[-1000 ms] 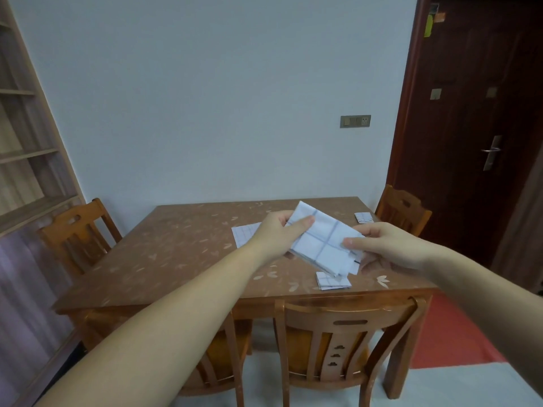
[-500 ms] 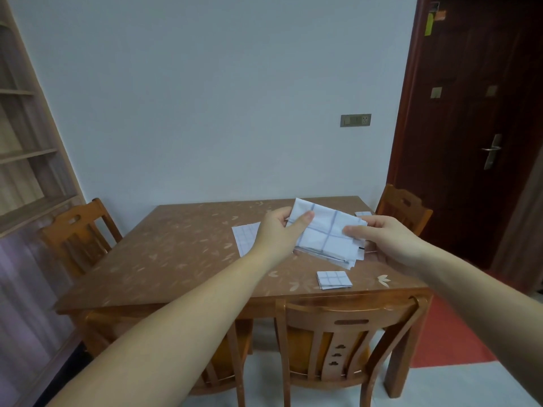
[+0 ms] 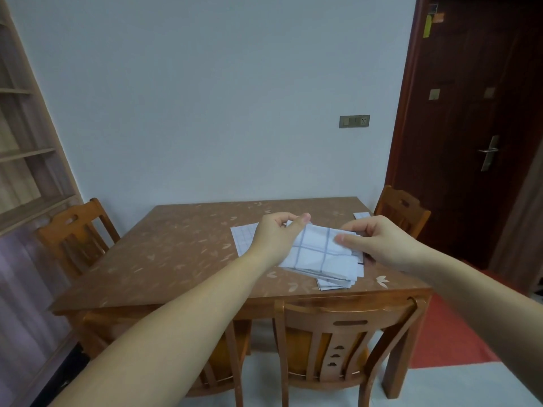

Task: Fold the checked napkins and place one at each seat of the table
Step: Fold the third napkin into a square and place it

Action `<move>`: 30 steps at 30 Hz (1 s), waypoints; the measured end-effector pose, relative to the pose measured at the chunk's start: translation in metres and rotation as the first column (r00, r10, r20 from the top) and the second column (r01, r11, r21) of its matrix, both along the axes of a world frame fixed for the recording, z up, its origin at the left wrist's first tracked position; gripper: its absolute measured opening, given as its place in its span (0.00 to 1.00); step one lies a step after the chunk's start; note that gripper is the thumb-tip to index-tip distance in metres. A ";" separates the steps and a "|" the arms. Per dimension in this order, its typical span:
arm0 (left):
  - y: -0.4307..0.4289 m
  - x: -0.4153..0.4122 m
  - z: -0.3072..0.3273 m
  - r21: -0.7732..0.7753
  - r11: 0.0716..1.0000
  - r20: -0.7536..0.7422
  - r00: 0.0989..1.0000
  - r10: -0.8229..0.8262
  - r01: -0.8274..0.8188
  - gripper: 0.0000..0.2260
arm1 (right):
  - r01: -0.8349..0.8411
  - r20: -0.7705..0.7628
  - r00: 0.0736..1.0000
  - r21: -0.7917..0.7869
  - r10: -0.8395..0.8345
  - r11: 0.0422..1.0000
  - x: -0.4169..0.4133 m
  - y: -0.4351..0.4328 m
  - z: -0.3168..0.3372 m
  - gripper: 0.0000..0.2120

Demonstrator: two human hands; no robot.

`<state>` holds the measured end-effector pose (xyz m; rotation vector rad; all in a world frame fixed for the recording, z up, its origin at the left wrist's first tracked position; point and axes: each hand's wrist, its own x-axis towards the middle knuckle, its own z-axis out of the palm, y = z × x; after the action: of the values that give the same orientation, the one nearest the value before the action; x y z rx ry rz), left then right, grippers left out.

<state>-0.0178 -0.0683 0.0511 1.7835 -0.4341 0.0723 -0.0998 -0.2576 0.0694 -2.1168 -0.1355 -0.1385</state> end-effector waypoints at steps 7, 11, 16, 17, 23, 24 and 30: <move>0.020 -0.008 0.015 0.309 0.806 -0.356 0.847 -0.394 0.505 0.09 | -0.083 -0.102 0.992 -0.074 0.076 0.994 -0.004 -0.009 0.007 0.09; 0.013 -0.014 0.015 0.411 0.728 -0.377 0.829 -0.413 0.549 0.07 | -0.020 -0.107 0.994 0.085 0.029 0.996 -0.002 -0.004 0.011 0.07; 0.020 -0.009 0.011 0.325 0.846 -0.255 0.901 -0.351 0.422 0.03 | -0.091 -0.348 0.928 0.133 0.133 0.987 -0.009 -0.004 0.020 0.08; 0.023 -0.009 0.012 0.317 0.848 -0.261 0.899 -0.353 0.425 0.03 | -0.101 -0.365 0.921 0.116 0.137 0.988 -0.010 -0.004 0.021 0.04; 0.030 -0.012 0.013 0.199 0.866 -0.340 0.861 -0.378 0.459 0.07 | 0.027 -0.274 0.960 0.275 0.051 0.961 -0.006 -0.004 0.020 0.06; 0.030 -0.012 0.011 0.184 0.872 -0.348 0.860 -0.374 0.454 0.07 | 0.047 -0.254 0.967 0.301 0.032 0.952 -0.004 -0.004 0.017 0.05; 0.019 -0.010 -0.005 0.034 0.959 -0.263 0.928 -0.263 0.282 0.12 | 0.117 -0.238 0.971 0.446 -0.008 0.887 0.006 0.018 -0.004 0.15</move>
<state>-0.0278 -0.0494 0.0463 1.7565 -0.4976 -0.3706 -0.0942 -0.2399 0.0652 -1.6469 0.0987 0.0379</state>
